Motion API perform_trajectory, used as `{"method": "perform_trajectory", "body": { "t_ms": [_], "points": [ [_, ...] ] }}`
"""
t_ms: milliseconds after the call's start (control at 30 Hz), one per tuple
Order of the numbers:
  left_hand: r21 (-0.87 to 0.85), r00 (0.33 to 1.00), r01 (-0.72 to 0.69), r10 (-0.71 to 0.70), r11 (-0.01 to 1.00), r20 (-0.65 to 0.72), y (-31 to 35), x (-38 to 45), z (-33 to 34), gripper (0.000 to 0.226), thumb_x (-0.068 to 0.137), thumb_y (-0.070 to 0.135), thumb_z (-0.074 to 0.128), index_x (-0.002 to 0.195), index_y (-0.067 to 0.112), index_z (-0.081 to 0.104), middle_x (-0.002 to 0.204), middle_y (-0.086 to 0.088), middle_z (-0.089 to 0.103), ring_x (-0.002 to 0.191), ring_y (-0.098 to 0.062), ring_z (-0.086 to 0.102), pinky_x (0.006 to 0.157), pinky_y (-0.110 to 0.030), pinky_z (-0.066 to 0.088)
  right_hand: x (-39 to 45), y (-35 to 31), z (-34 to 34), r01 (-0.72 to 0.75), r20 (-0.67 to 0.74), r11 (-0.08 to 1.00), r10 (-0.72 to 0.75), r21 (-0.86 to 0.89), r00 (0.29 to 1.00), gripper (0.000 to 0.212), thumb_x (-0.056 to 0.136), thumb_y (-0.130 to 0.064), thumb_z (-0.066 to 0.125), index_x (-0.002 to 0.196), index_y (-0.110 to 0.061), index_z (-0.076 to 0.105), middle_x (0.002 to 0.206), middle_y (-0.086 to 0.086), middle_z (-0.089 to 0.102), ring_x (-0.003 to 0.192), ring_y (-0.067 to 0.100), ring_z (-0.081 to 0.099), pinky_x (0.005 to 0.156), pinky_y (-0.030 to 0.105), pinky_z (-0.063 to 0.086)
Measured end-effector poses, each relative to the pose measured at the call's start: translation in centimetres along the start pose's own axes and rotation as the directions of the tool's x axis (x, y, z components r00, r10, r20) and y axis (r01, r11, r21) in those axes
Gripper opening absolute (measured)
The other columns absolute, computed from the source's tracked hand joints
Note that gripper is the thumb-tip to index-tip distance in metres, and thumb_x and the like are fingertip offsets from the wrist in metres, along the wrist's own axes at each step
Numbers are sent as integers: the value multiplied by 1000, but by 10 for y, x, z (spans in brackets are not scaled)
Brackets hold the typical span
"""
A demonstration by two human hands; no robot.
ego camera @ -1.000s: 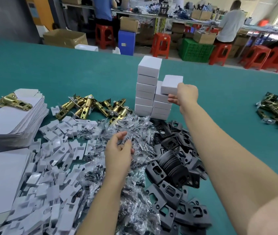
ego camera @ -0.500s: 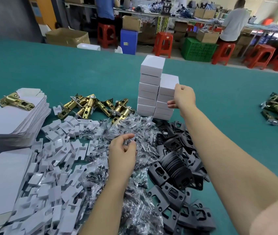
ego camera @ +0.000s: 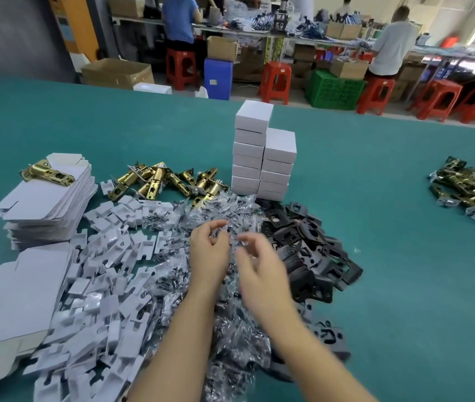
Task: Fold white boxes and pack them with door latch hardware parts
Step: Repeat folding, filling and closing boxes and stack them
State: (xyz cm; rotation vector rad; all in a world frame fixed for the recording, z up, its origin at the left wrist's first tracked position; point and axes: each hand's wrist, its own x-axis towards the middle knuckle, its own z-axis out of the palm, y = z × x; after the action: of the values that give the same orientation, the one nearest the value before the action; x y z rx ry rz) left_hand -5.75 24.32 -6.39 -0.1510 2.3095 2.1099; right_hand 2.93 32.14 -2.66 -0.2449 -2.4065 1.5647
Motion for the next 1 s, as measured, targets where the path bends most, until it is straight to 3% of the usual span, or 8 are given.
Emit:
{"method": "perform_trajectory", "body": {
  "t_ms": [167, 267, 467, 567, 633, 667, 767, 1000],
  "points": [
    [-69, 995, 82, -85, 994, -42, 11, 3, -2, 18, 101, 17, 54, 109, 26, 68, 96, -4, 69, 61, -12, 54, 53, -30, 58, -59, 22, 30, 85, -2, 977, -87, -194, 996, 32, 107, -18, 46, 139, -23, 50, 125, -11, 54, 105, -10, 51, 85, 7, 39],
    [-64, 992, 108, -112, 992, -60, 27, 7, -3, 18, 100, 14, 53, 107, 23, 67, 85, -3, 68, 53, -10, 46, 39, -18, 42, -68, 27, 34, 165, 52, 938, -157, -304, 986, 42, 106, -18, 48, 148, -20, 46, 133, -6, 56, 113, 9, 56, 92, 26, 48],
    [19, 998, 49, -49, 999, -28, 60, 11, -24, 25, 100, 9, 49, 99, 24, 68, 86, -2, 70, 47, -5, 47, 39, -19, 34, -73, 30, 40, 286, 56, 859, -291, -425, 955, 18, 99, -14, 62, 111, -8, 73, 112, 4, 65, 101, 22, 62, 82, 37, 55],
    [212, 999, -5, 12, 977, -31, 70, 15, -45, 22, 101, 12, 48, 106, 17, 68, 81, 1, 67, 65, -21, 66, 47, -25, 42, -73, 30, 40, 288, 39, 863, -299, -415, 953, 17, 100, -17, 62, 111, -10, 74, 109, 0, 65, 99, 17, 61, 82, 31, 55],
    [607, 989, -148, 100, 781, 112, 76, 14, -65, 16, 101, 19, 48, 102, 20, 64, 82, 2, 66, 65, -18, 62, 52, -26, 45, -72, 30, 41, 277, 42, 867, -285, -415, 958, 18, 101, -18, 61, 112, -11, 73, 110, -1, 64, 99, 15, 61, 83, 29, 54],
    [794, 979, -201, 98, 574, 177, 79, 13, -77, 15, 100, 21, 47, 96, 21, 61, 82, 2, 64, 65, -16, 58, 56, -27, 47, -72, 31, 41, 271, 46, 869, -277, -414, 960, 19, 102, -19, 60, 112, -11, 73, 110, -2, 64, 100, 14, 60, 84, 28, 54],
    [987, 988, -150, 38, 50, 148, 84, 12, -121, 16, 92, 16, 47, 78, 22, 50, 74, 4, 54, 64, -13, 49, 57, -28, 38, -70, 31, 41, 253, 51, 879, -255, -404, 966, 20, 103, -20, 57, 113, -14, 73, 109, -6, 63, 99, 9, 58, 86, 25, 52],
    [975, 964, 154, -191, -161, -184, 69, 16, -225, 30, 97, 23, 49, 125, 21, 58, 126, -3, 62, 108, -26, 58, 82, -38, 41, -69, 30, 40, 230, 60, 900, -224, -371, 973, 22, 104, -21, 56, 118, -16, 72, 106, -11, 57, 94, 5, 56, 86, 22, 51]
  ]
}}
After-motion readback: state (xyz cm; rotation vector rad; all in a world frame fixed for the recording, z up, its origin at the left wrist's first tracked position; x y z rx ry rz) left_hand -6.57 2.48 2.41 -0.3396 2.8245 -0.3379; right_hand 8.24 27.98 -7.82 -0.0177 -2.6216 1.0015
